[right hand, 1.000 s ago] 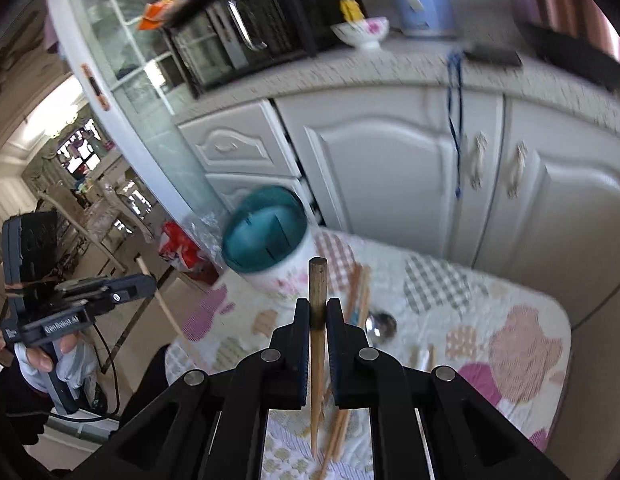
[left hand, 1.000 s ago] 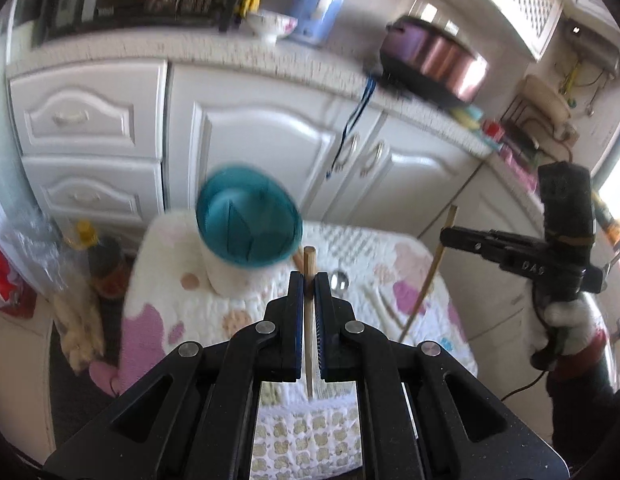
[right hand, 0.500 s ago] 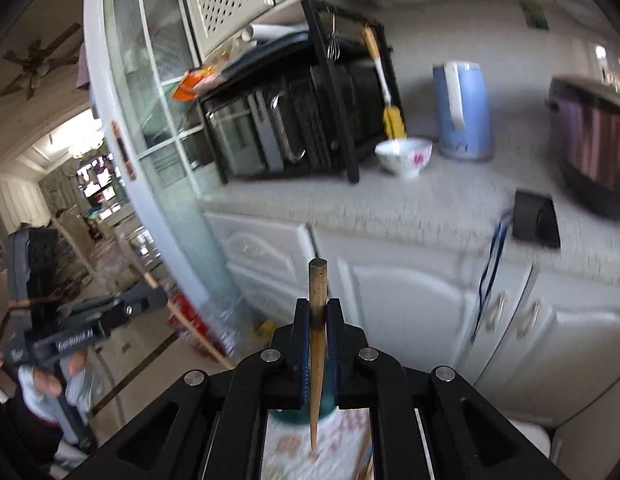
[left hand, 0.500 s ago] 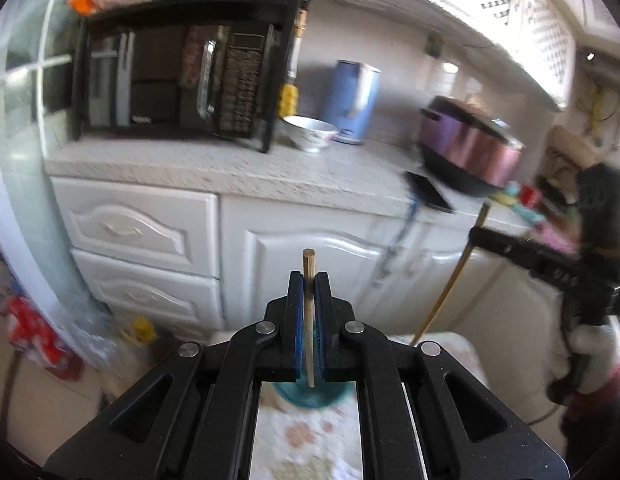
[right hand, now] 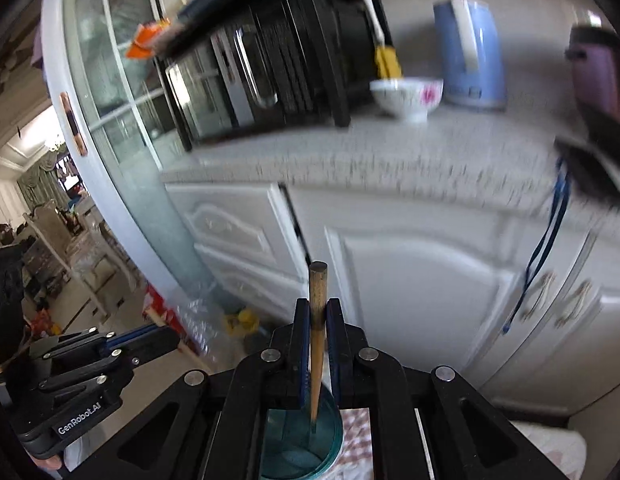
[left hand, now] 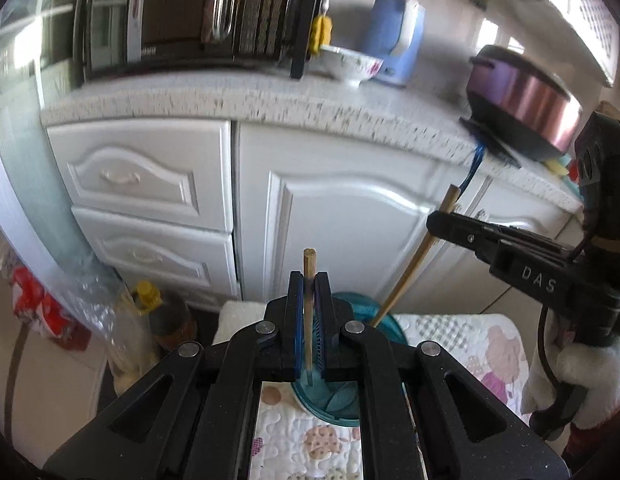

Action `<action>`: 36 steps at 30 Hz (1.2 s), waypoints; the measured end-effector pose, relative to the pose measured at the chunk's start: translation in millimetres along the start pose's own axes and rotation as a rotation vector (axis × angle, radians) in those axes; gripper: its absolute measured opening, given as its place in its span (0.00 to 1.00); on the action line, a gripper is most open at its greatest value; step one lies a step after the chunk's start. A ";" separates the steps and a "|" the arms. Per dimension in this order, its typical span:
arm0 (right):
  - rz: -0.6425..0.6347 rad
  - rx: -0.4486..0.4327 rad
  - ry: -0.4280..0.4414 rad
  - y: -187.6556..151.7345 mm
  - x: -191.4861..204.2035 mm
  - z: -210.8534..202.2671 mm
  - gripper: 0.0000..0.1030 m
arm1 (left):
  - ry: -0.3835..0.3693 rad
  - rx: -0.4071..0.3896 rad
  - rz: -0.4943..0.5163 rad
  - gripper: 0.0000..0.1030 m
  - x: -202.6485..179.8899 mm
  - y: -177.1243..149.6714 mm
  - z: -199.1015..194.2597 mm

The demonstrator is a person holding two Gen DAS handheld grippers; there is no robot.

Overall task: Organize utensils
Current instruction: 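Lower both chopsticks into the teal-rimmed holder and open both tools, then withdraw both tools from the holder back toward the utensils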

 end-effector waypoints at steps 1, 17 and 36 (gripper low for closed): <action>0.003 0.009 -0.001 -2.3 -1.6 3.4 0.07 | 0.001 0.000 -0.001 0.04 -0.5 -0.9 1.8; 0.049 0.083 0.014 -44.6 -20.9 -18.3 0.41 | 0.025 -0.015 -0.075 0.44 1.5 -15.5 -15.5; 0.088 0.334 -0.140 -198.9 -84.9 -50.8 0.30 | -0.048 0.088 -0.038 0.44 -56.3 -110.1 -21.7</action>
Point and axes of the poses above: each gripper's, at about its wrist camera, not at the fingertips, and z roughly the way its jaws point, x to its left, y to its top, the point moved 5 cm from there along z, roughly the way its jaws point, and after that the axes turned 6 degrees about z, right-handed, at the moved point
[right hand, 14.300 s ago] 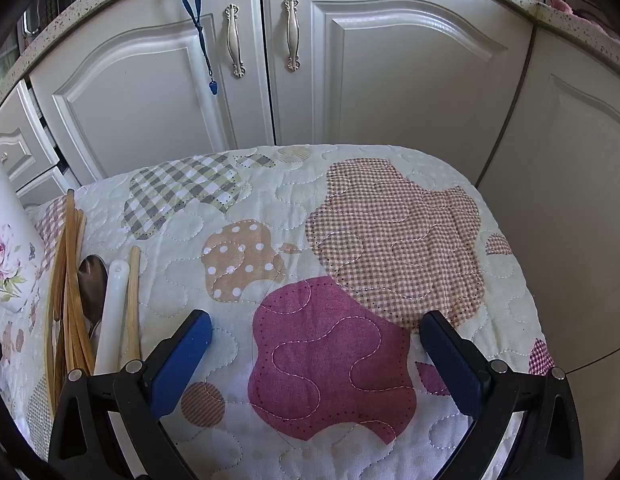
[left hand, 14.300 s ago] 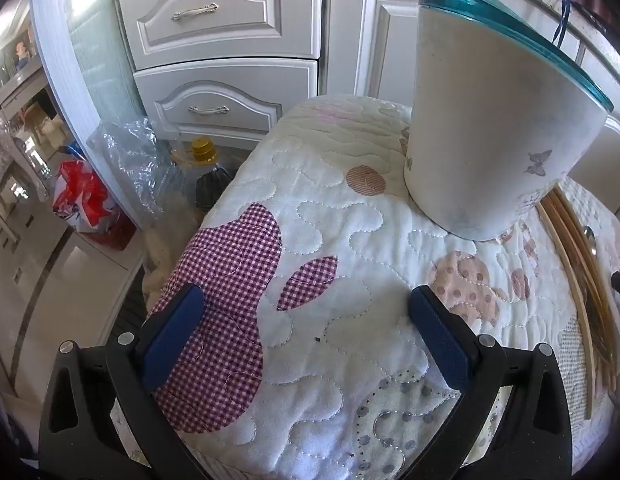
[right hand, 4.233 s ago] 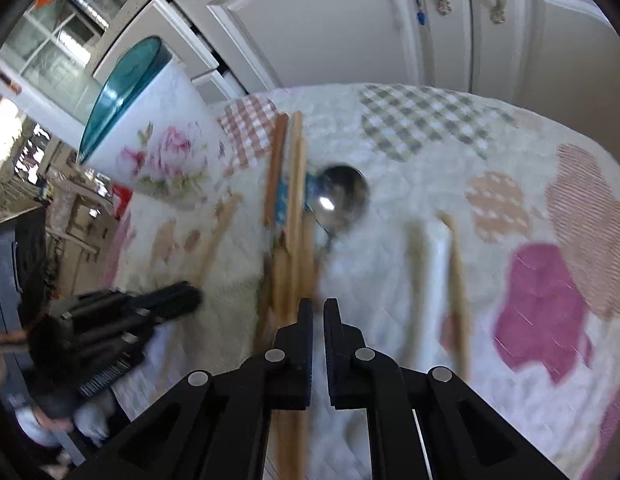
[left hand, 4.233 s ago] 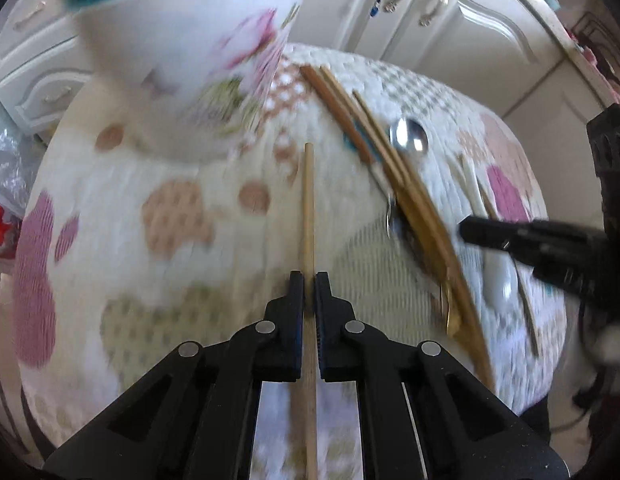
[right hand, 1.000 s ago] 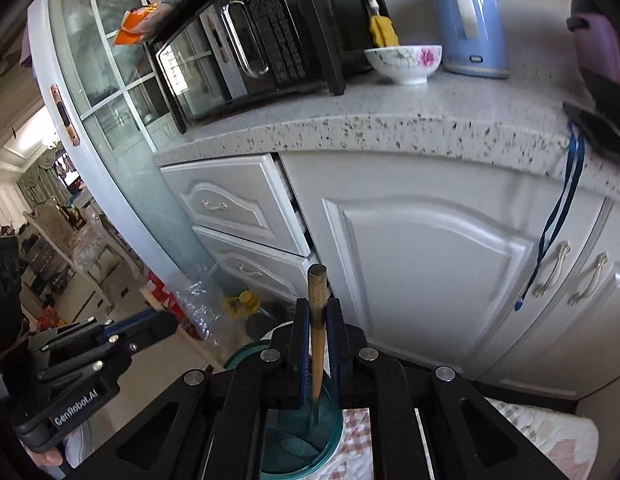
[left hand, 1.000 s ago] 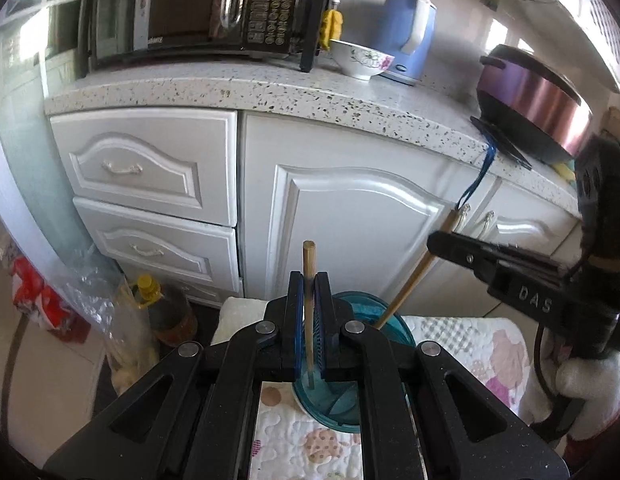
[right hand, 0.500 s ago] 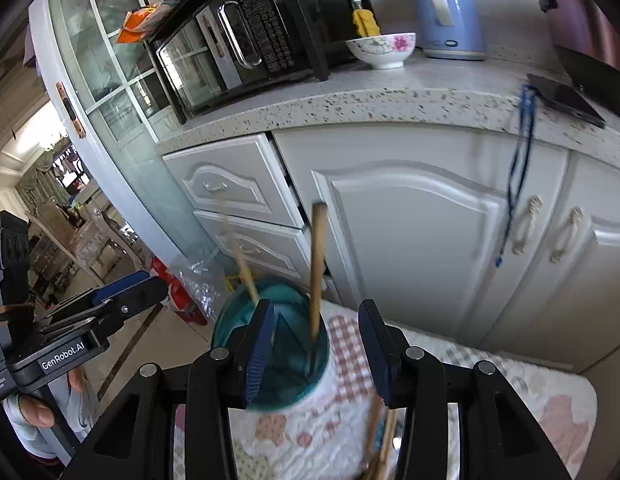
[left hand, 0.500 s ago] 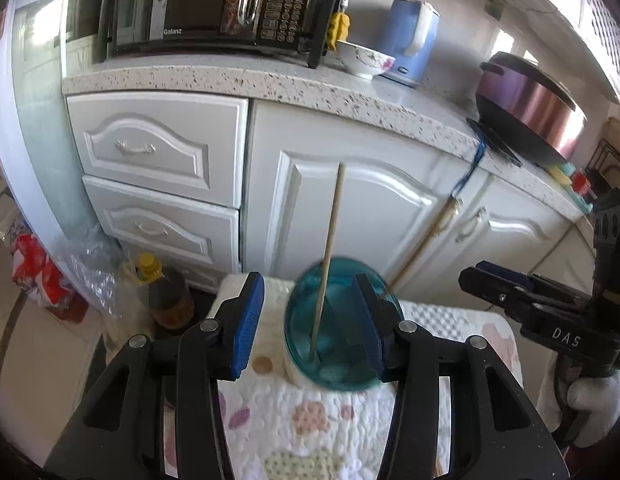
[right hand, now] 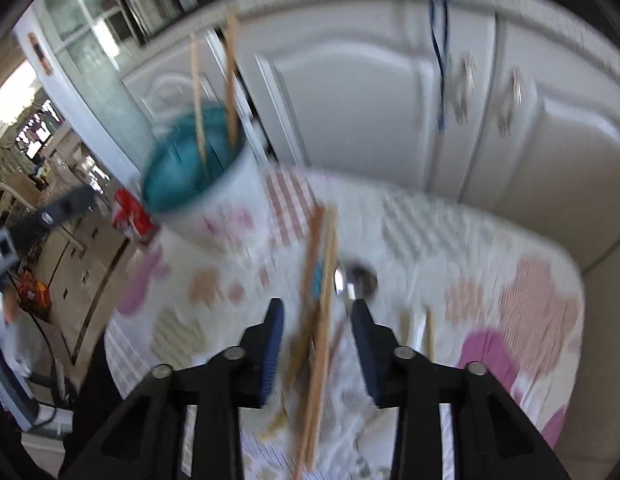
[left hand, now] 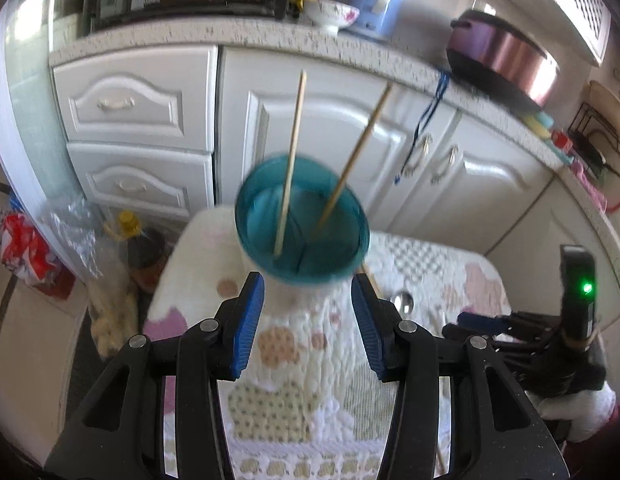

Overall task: Organize utensils
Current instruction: 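Withdraw both tools from the holder back toward the utensils, then grasp the gold fork with the left tool while the right tool grasps a chopstick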

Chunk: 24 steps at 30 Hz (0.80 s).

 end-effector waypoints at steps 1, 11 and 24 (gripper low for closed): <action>0.003 0.019 -0.004 -7.8 -3.0 6.5 0.28 | 0.000 0.013 -0.002 0.44 -0.7 -5.5 3.9; 0.021 0.134 -0.003 -32.9 -9.3 64.9 0.16 | -0.035 0.115 -0.003 0.44 -18.0 -44.0 29.5; 0.121 0.111 -0.015 -34.4 -52.4 48.8 0.08 | -0.173 0.243 0.005 0.44 -63.3 -65.6 77.4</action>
Point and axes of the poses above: each gripper's, at about its wrist camera, not at the fingertips, and z roughly the way its jaws point, x to its left, y to its top, the point moved 5 cm from there along z, roughly the way its jaws point, and after that the axes turned 6 degrees about z, right-handed, at the moved point
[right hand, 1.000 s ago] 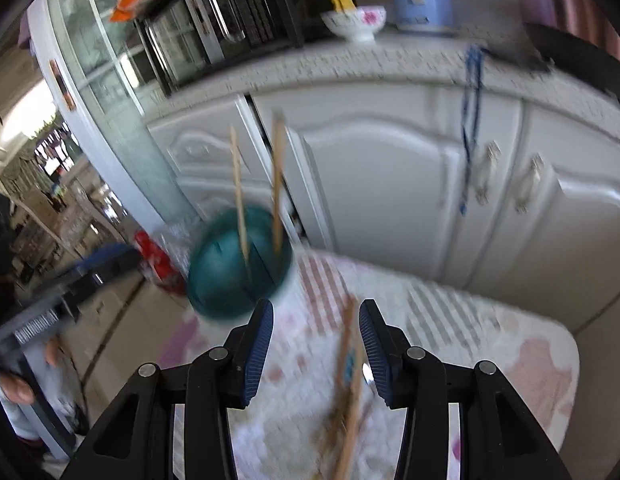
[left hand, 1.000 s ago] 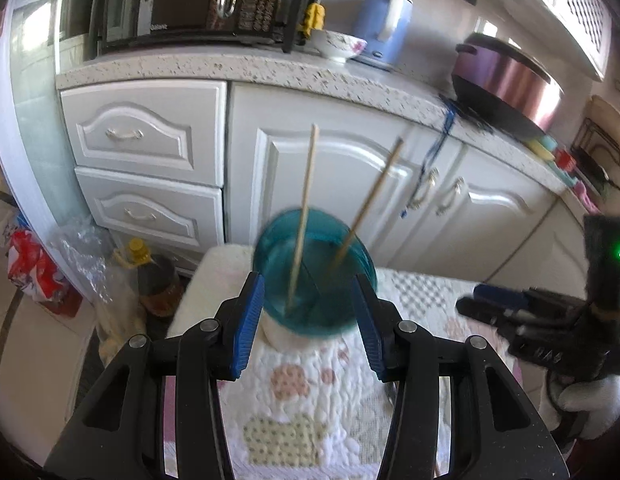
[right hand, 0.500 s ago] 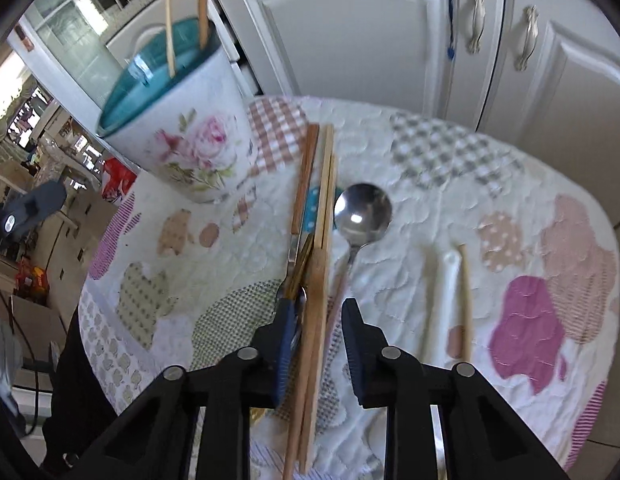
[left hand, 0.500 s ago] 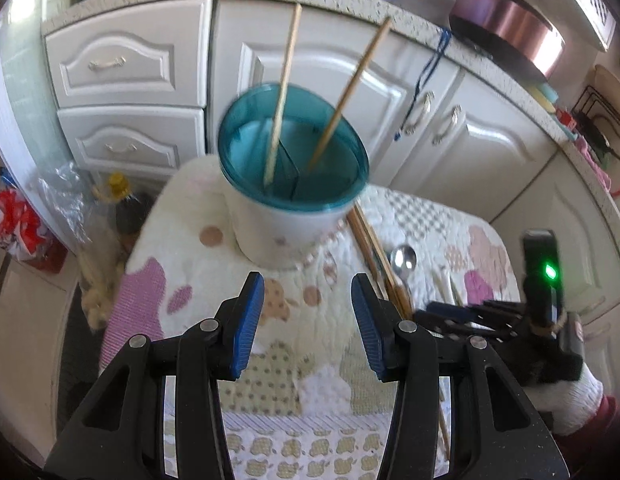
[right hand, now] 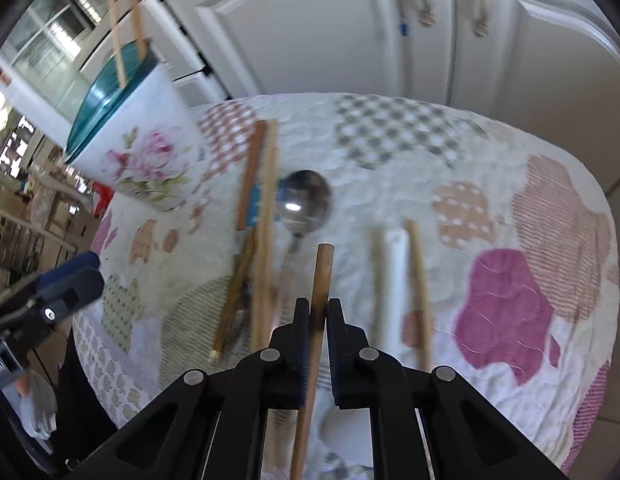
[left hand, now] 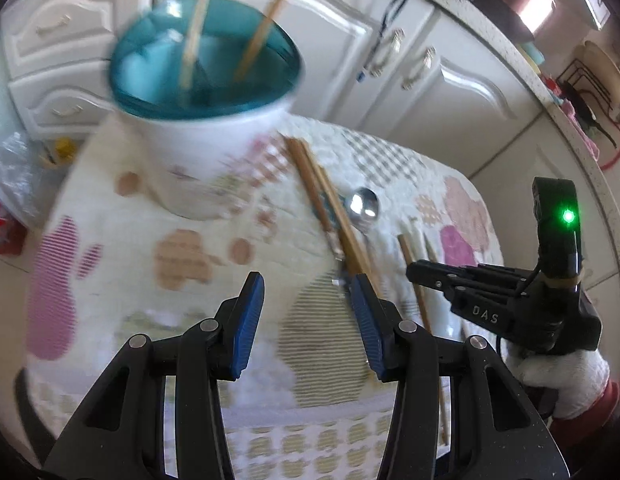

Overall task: Organize utensils
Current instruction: 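Grasp the gold fork with the left tool while the right tool grasps a chopstick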

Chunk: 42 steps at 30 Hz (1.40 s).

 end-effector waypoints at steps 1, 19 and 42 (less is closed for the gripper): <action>0.005 0.002 -0.001 -1.0 -2.6 0.4 0.07 | -0.016 0.015 0.005 0.43 -5.0 0.9 6.9; 0.039 0.018 0.052 -11.4 -16.9 0.2 0.08 | -0.088 0.120 0.036 0.09 -21.5 -4.4 42.1; -0.033 0.077 -0.015 -7.2 10.4 12.6 0.07 | -0.282 0.107 -0.175 0.06 30.6 -42.7 -36.1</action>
Point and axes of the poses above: each gripper's, at about its wrist camera, not at the fingertips, and z roughly the way its jaws point, x to its left, y to its top, the point moved 5 cm from there along z, roughly the way its jaws point, and after that the axes turned 6 degrees about z, right-handed, at the moved point
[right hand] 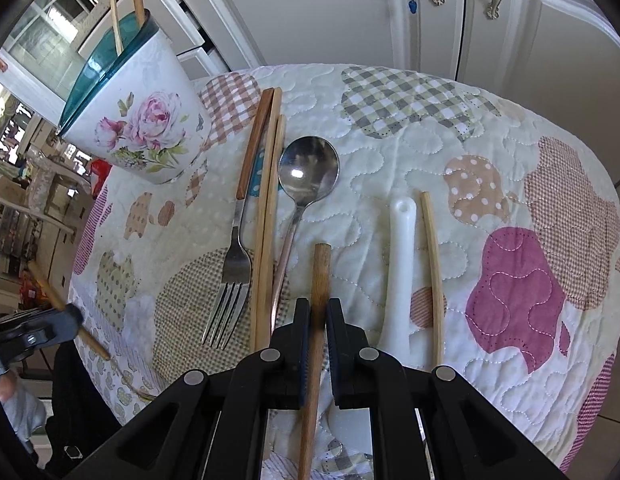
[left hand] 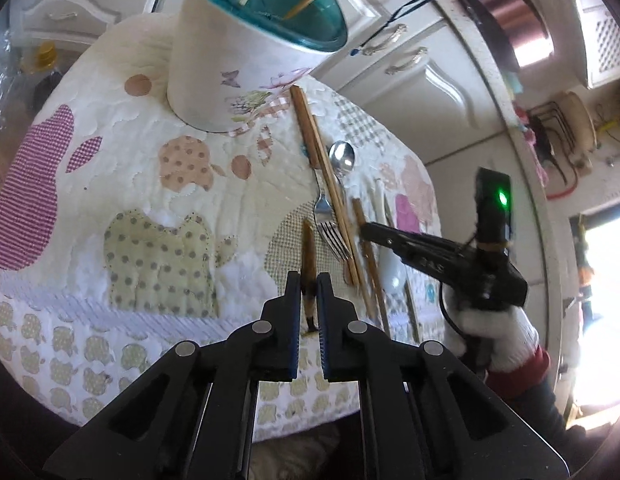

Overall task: Organize utensils
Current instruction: 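Grasp the gold fork with the left tool while the right tool grasps a chopstick, then lift and carry the gold fork with the left tool while the right carries the chopstick to the holder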

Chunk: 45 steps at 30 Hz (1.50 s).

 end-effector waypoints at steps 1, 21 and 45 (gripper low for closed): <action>-0.001 0.001 -0.001 0.6 0.6 0.3 0.07 | -0.007 0.007 0.008 0.06 1.1 -1.3 -3.2; -0.002 0.006 -0.012 13.5 10.3 14.0 0.07 | 0.040 0.114 -0.160 0.12 81.0 14.6 28.3; -0.049 -0.002 -0.050 23.1 13.1 18.2 0.08 | 0.366 0.013 -0.072 0.36 74.6 38.1 26.8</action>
Point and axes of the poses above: each gripper's, at about its wrist camera, not at the fingertips, and z roughly the way its jaws point, x to its left, y to its top, the point moved 5 cm from there along z, roughly the way its jaws point, and after that the axes turned 6 degrees about z, right-handed, at the moved point
